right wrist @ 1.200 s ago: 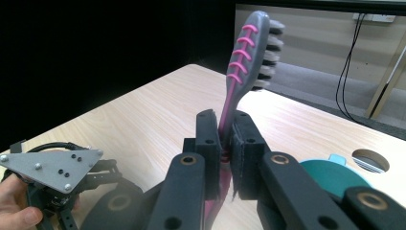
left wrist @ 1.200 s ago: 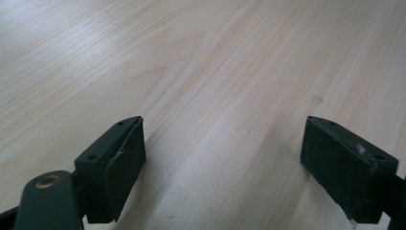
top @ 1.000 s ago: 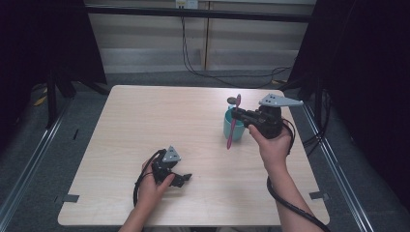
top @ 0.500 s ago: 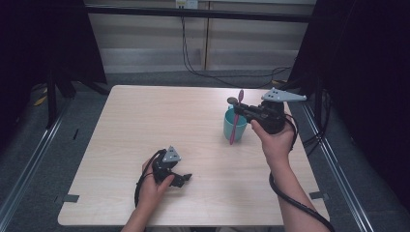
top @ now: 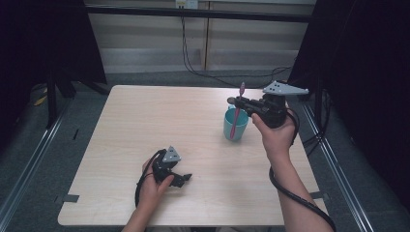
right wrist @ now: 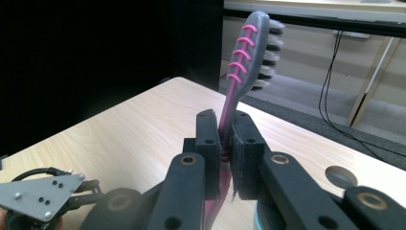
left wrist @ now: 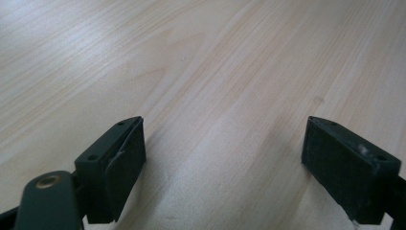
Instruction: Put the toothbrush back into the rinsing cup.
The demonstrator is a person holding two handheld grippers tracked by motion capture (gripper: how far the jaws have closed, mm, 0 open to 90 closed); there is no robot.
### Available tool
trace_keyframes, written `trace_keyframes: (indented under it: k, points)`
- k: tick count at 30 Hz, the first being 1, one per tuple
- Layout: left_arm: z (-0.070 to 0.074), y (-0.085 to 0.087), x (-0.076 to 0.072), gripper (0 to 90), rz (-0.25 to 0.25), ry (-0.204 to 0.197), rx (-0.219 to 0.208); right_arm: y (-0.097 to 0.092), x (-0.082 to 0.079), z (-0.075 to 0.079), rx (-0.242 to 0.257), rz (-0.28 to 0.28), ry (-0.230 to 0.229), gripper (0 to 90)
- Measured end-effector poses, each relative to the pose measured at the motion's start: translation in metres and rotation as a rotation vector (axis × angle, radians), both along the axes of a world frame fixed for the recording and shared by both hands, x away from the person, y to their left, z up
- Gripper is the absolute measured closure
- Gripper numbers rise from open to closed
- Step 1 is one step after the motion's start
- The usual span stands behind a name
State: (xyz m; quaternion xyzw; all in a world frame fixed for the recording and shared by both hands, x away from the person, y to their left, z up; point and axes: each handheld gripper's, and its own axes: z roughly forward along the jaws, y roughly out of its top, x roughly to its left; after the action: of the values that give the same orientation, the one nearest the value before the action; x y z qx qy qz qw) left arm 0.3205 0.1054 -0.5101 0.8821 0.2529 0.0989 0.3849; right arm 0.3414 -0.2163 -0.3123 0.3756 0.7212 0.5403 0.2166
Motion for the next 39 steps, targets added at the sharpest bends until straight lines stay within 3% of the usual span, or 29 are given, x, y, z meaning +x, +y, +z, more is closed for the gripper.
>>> trace_keyframes:
  k: [7,18,39]
  points:
    - [0.000,0.000,0.000,15.0,0.001,0.000,0.000,-0.002,0.005,0.006,0.003,-0.016,-0.014,83.5]
    - [0.000,0.000,0.000,15.0,0.001,0.002,-0.001,-0.006,0.016,0.002,0.013,-0.056,-0.027,83.5]
    - [0.000,0.000,0.000,15.0,-0.001,0.003,0.001,-0.021,0.030,0.000,-0.015,-0.115,-0.059,83.5]
